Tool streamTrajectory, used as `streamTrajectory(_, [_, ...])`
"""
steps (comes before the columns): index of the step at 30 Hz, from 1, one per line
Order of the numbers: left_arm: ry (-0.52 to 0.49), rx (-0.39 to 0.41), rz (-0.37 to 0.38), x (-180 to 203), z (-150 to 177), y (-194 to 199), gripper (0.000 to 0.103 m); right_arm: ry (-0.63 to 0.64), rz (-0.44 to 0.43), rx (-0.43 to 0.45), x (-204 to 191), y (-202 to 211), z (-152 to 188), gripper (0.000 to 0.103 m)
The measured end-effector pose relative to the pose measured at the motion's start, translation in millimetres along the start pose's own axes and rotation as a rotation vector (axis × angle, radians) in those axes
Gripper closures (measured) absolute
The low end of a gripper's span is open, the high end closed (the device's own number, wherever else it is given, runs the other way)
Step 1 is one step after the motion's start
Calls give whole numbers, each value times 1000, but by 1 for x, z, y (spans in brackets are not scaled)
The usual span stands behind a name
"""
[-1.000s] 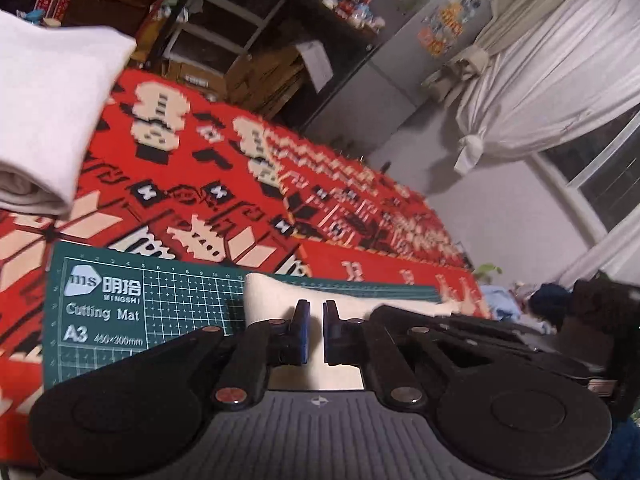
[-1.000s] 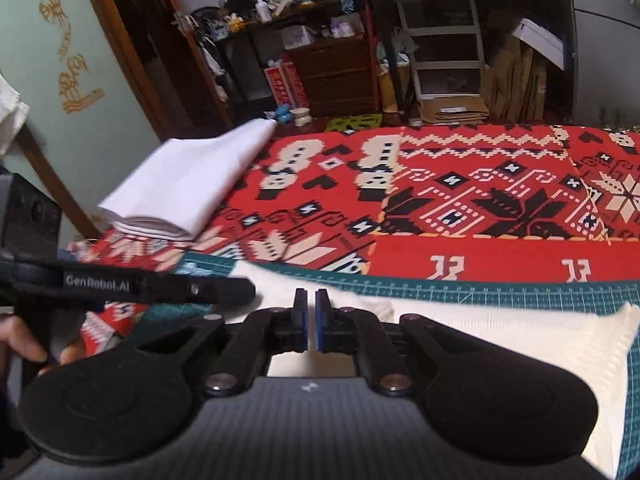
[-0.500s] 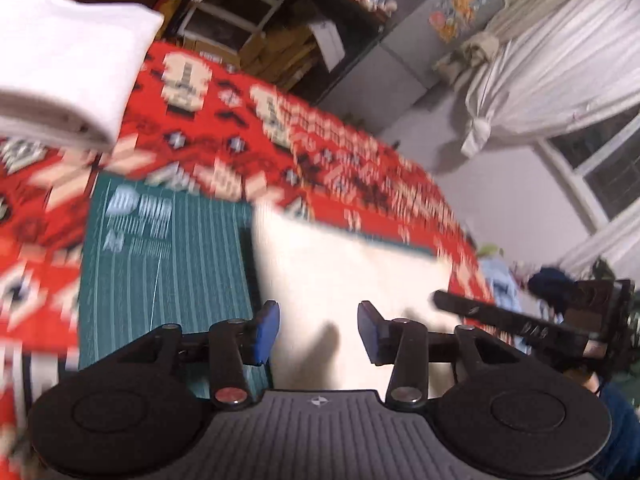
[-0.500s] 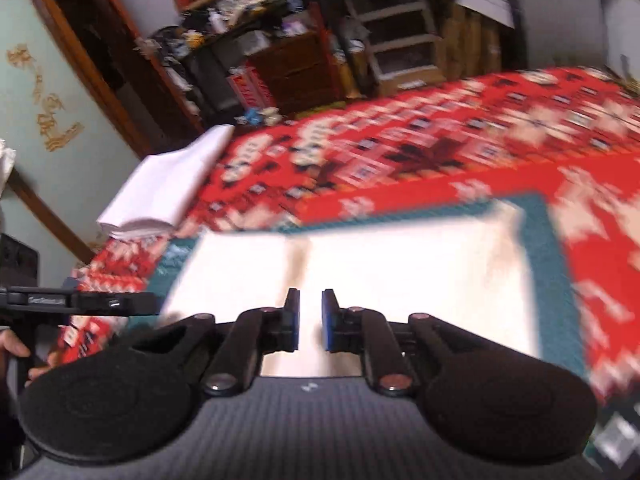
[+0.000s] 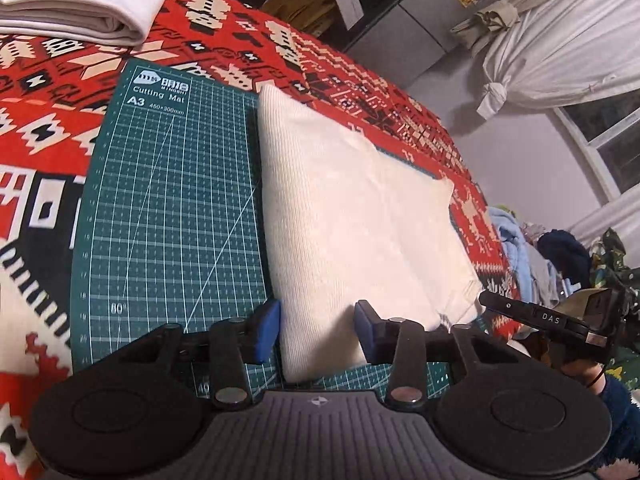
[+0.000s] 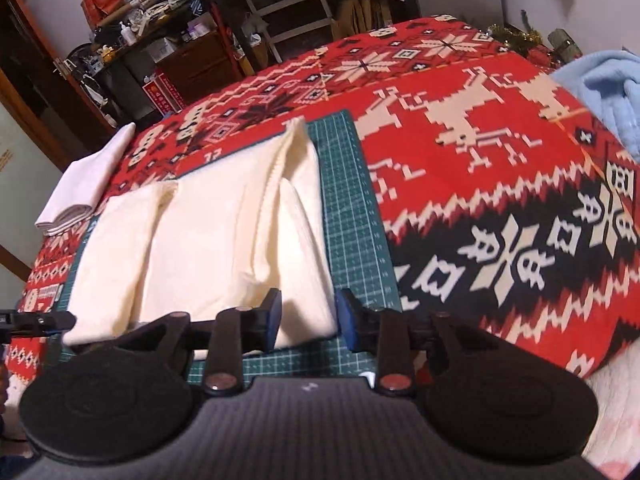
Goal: Fold clothes
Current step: 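Press the right gripper along the fold line while the left gripper flattens the panel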
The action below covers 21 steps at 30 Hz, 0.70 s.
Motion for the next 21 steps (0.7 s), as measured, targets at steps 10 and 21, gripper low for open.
streamTrajectory(10, [-56, -67, -7, 28, 32, 8, 81, 45, 63, 24, 7, 13, 0, 98])
streamTrajectory(21, [-86, 82, 38, 42, 21, 42, 80, 179, -139, 37, -70, 24, 2, 78])
Point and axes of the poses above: each gripper's, at about its wrist camera, not at the fingertips, and y roughly against the way its jaws point, x to its right, z to its underside, the point moved 5 cm from there along -y, roughly the way its jaws point, and after that the axes turned 12 degrees about -z, right-handed, at the moved point
